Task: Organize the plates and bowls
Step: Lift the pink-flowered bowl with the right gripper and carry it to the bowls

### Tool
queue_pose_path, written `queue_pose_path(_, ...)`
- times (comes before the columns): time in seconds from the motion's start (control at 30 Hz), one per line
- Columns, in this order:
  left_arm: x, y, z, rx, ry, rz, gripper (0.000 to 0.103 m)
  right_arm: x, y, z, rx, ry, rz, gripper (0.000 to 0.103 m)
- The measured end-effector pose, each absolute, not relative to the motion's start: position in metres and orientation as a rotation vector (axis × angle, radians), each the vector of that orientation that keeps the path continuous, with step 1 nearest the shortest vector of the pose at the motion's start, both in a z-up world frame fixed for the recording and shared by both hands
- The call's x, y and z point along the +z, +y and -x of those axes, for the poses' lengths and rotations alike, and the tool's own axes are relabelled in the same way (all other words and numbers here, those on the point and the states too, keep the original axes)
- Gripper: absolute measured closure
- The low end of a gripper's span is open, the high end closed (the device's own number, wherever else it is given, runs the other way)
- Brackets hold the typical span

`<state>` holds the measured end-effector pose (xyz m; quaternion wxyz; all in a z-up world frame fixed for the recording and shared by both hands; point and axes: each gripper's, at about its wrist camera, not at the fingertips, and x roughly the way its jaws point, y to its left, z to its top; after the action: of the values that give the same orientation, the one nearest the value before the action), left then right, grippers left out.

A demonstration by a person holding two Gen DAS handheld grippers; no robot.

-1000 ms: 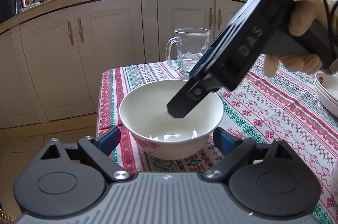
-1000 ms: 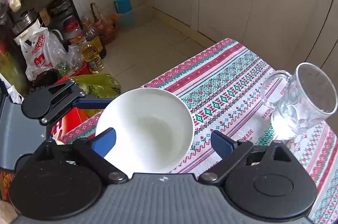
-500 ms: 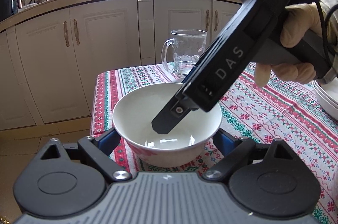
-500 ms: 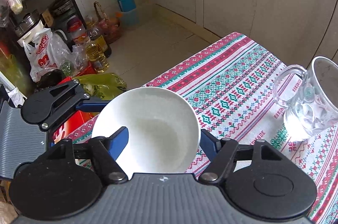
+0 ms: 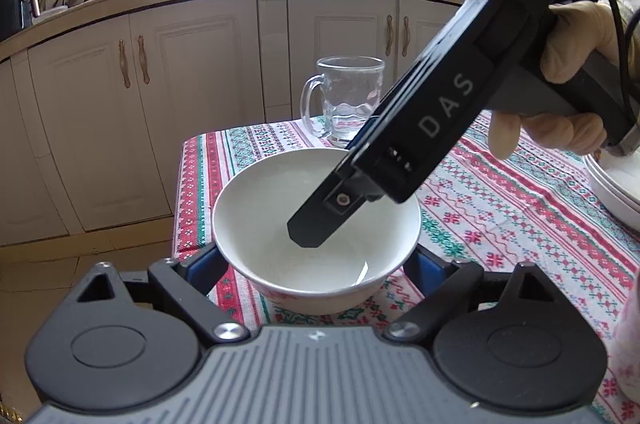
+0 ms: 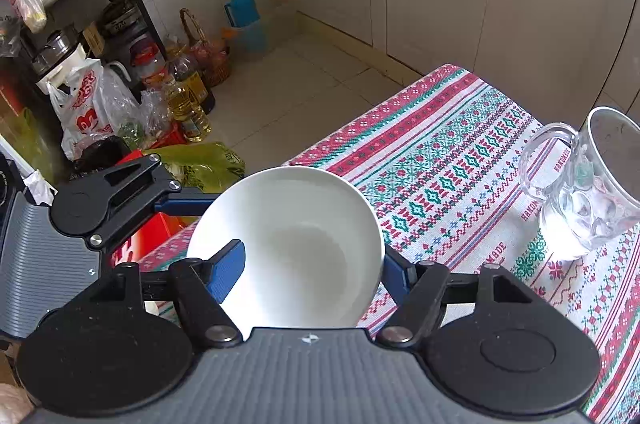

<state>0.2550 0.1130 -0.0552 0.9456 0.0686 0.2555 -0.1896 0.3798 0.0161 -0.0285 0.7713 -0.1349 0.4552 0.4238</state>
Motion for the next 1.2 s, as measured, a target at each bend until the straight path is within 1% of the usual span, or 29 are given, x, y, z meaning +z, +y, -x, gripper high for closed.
queue_pose_path(0.6,-0.003,0.091,-0.177,-0.444,0.499,-0.213,0.010,0.020,-0.025,-0.298,0.943,0.927,0.277,0.026)
queue_pose_path(0.83,0.011,0.079,-0.148,-0.488,0.495,-0.218,0.010,0.039,-0.047,-0.257,0.947,0.890,0.282,0.026)
queue_pose_path(1.2,0.020,0.052,-0.112,-0.575,0.483,-0.234,0.010,0.047,-0.092,-0.209,0.905,0.875,0.248,0.026)
